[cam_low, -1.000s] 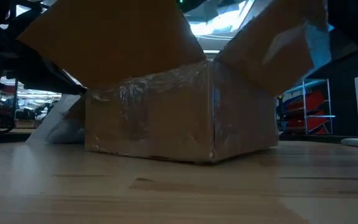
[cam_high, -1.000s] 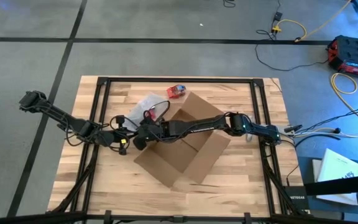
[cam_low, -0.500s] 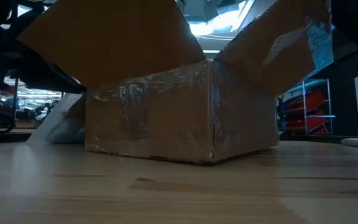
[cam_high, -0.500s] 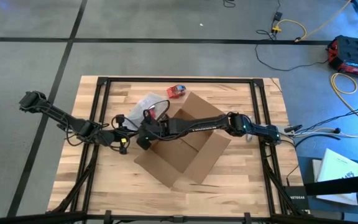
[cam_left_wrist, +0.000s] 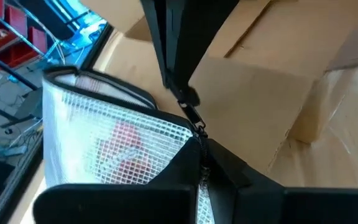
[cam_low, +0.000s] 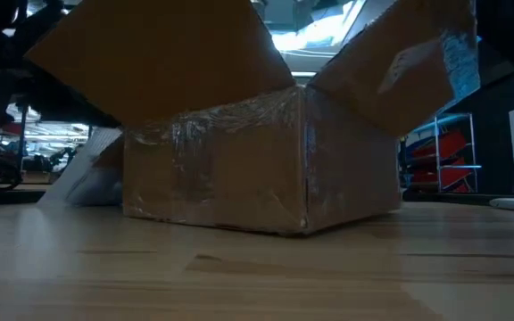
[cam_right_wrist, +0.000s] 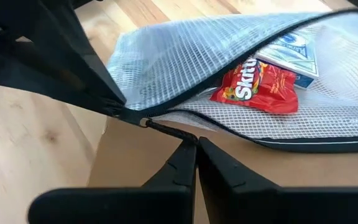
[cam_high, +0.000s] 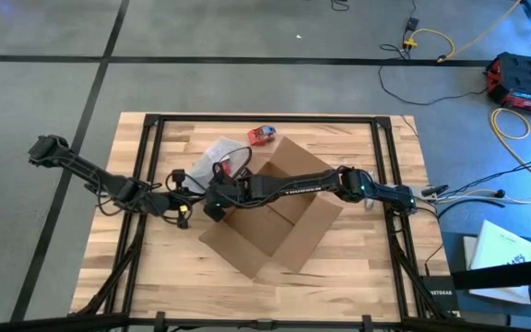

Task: Unpack boxes
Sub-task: Close the transparent zip bag

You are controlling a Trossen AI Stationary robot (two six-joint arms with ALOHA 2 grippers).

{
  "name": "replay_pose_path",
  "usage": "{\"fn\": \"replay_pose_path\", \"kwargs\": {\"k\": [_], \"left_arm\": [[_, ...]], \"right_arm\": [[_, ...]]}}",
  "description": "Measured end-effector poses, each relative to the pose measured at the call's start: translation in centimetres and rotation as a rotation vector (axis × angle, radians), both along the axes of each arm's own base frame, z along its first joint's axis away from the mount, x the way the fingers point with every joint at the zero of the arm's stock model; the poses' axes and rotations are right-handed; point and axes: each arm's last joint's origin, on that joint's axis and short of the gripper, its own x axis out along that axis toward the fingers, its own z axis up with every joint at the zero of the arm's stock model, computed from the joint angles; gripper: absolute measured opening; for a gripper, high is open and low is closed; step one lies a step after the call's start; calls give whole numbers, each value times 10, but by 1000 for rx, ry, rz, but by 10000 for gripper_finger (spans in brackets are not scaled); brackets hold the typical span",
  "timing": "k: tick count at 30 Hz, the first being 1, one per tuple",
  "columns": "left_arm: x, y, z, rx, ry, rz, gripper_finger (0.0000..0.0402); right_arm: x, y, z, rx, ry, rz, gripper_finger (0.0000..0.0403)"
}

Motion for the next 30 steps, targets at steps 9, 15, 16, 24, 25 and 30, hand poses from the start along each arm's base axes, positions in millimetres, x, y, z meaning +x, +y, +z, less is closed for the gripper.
{"fn": "replay_pose_path", "kwargs": {"k": [9,15,16,24,25,30], "left_arm": [[3,-2,11,22,-14,-29,0],[3,-2,12,25,-15,-29,0],[3,-2,12,29,-14,-30,0],[-2,1,20,44,-63,-42,0],[-3,1,21,41,-73,-42,0],[-10,4,23,27,-75,-35,0]], "right_arm": [[-4,-3,-1,-26,49,-13,0],[-5,-3,-1,-35,66,-4,0],[-6,-3,-2,-37,75,0,0],[-11,-3,0,-46,120,7,0],[-12,-3,2,-53,117,7,0],[-16,-7,11,-83,128,5,0]]}}
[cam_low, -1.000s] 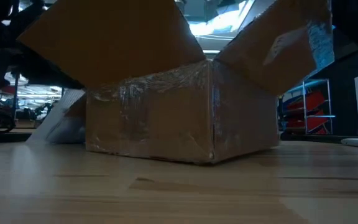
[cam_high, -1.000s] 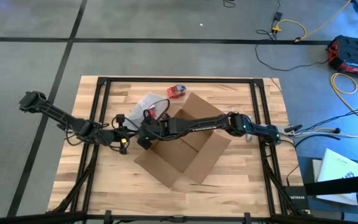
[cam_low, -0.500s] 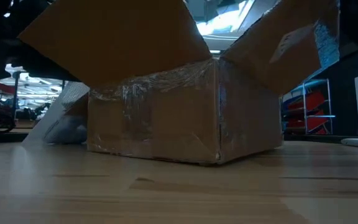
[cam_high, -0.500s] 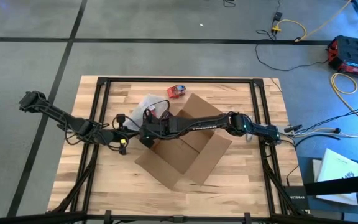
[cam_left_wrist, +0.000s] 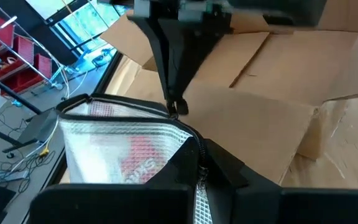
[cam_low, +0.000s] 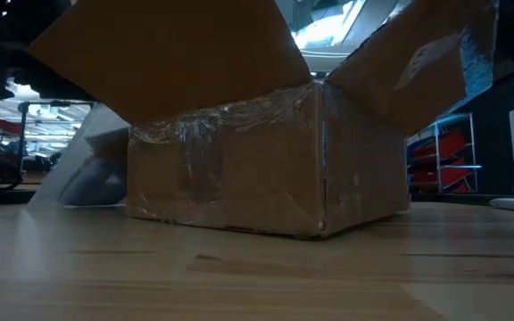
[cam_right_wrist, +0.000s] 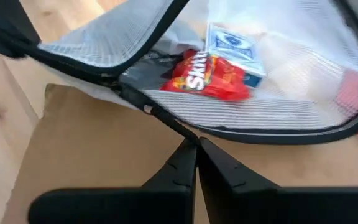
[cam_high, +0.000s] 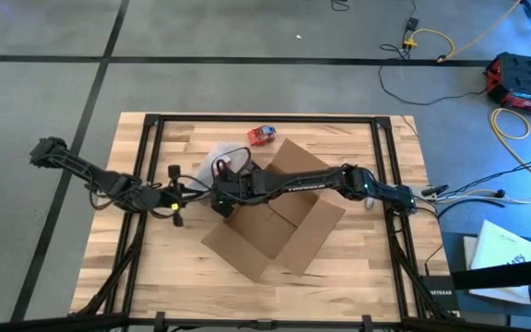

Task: Unpack boxes
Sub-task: Close the transparent zip bag

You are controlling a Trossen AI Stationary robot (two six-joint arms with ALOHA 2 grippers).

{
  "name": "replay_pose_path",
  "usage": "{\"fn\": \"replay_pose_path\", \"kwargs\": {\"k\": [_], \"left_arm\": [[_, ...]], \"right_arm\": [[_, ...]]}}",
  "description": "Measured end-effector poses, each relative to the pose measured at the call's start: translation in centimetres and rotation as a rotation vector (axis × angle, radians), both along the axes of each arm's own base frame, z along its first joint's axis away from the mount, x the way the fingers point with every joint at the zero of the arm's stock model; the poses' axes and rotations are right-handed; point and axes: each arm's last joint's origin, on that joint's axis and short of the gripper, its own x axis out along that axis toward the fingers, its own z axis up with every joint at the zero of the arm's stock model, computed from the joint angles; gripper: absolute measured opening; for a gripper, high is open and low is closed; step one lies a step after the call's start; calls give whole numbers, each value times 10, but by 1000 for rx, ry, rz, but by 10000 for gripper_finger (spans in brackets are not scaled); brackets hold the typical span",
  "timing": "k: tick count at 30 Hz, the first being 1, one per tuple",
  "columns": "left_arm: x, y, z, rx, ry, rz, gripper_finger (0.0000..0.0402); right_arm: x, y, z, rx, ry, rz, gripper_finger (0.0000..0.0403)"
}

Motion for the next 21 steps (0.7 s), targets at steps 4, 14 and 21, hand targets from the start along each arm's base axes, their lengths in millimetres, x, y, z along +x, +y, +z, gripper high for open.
{"fn": "replay_pose_path", "kwargs": {"k": [4,14,21], "left_arm": [[-5,2,-1,-2,17,5,0],[-8,3,13,-78,-69,21,0],[-8,4,26,-149,-126,38,0]], "right_arm": [[-2,-5,6,-20,6,-1,0],[-11,-13,19,-53,38,6,0],[-15,-23,32,-79,28,4,0]]}}
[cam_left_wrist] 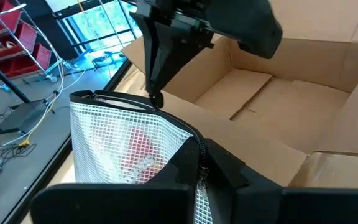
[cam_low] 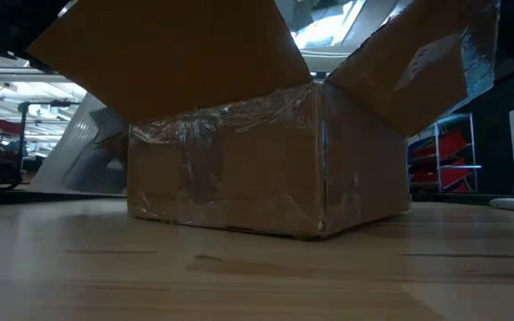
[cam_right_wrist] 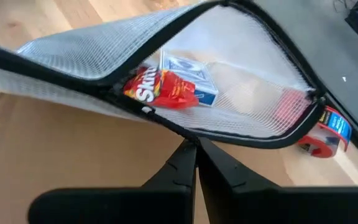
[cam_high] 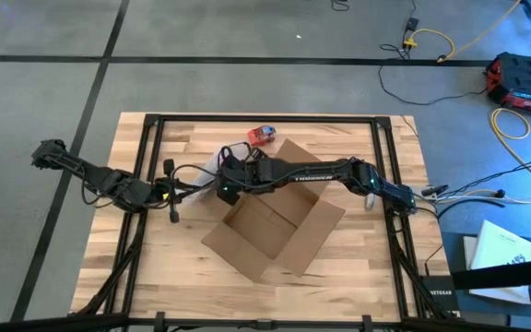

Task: Unpack boxes
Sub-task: Close the transparent zip bag

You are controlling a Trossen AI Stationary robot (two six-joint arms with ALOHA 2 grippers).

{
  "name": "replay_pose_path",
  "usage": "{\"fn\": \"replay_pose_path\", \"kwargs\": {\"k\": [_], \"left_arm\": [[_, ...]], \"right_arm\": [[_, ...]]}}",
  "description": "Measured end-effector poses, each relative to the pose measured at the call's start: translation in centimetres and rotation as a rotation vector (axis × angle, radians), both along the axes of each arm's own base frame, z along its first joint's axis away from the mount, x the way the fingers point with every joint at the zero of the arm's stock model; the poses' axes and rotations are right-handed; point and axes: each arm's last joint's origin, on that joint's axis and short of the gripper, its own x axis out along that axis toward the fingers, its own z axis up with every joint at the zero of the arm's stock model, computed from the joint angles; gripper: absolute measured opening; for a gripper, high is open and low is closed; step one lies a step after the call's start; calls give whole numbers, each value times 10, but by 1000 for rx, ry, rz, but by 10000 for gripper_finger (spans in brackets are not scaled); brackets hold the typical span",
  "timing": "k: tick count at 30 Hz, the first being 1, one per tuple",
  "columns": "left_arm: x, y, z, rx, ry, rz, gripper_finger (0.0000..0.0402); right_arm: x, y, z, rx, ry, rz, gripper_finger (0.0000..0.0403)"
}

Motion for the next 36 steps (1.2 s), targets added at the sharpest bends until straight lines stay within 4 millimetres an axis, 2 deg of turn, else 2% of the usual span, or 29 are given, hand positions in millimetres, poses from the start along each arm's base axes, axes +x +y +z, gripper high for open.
{"fn": "replay_pose_path", "kwargs": {"k": [17,27,36], "left_arm": [[0,0,0,-44,-14,13,0],[0,0,21,-19,-52,-6,0],[-1,0,23,-3,-48,-10,0]], "right_arm": [[-12,-19,19,-45,51,20,0],[-20,-30,31,-77,63,6,0],[-21,-36,31,-88,83,18,0]]}}
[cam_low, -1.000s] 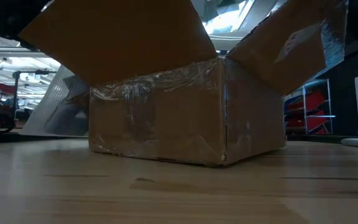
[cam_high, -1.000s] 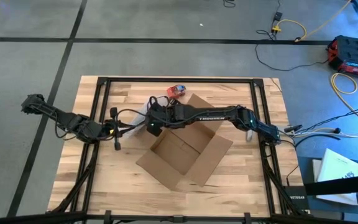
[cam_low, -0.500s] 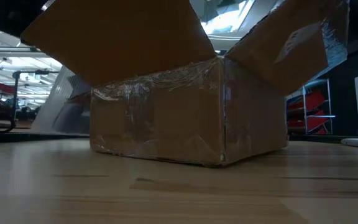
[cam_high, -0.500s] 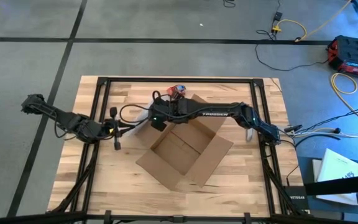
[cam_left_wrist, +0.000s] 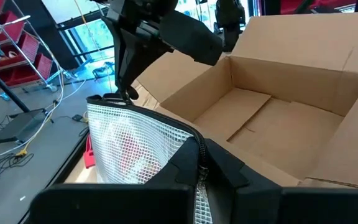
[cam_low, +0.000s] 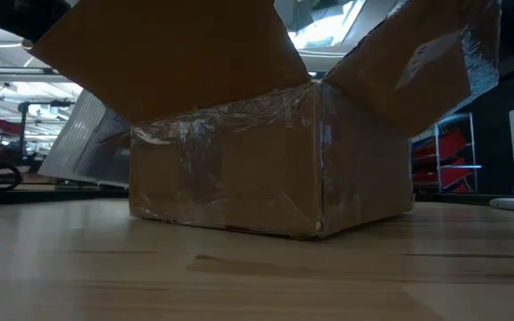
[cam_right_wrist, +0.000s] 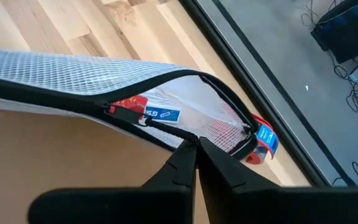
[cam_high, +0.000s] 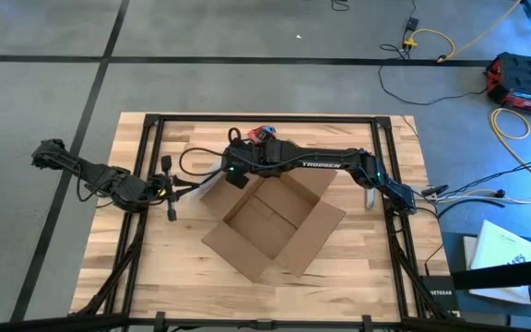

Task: Unpack boxes
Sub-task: Close the transparent zip bag

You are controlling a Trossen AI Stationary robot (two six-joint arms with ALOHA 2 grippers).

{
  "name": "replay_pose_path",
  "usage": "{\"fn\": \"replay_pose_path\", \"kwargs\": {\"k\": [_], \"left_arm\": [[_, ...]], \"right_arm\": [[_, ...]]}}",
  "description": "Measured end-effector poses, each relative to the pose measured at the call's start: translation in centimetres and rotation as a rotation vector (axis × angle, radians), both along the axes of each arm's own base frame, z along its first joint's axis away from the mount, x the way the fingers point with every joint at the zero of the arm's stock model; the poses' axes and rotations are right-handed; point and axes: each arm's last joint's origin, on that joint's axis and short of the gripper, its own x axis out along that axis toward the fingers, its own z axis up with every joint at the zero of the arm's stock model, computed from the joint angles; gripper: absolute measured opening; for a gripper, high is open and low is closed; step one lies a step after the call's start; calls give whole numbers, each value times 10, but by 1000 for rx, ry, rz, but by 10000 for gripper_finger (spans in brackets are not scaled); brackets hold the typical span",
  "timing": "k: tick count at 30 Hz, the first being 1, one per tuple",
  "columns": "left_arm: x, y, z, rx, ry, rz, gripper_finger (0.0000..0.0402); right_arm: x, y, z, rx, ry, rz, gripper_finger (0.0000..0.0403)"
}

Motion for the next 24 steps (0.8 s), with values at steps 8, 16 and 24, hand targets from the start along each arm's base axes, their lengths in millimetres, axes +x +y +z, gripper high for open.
{"fn": "replay_pose_path", "kwargs": {"k": [8,16,24], "left_arm": [[0,0,0,1,1,0,0],[0,0,0,1,4,-6,0],[0,0,0,1,5,-7,0]], "right_arm": [[-8,-2,-4,3,100,10,0],[-9,-11,-4,12,127,26,0],[-13,-23,-6,34,183,60,0]]}}
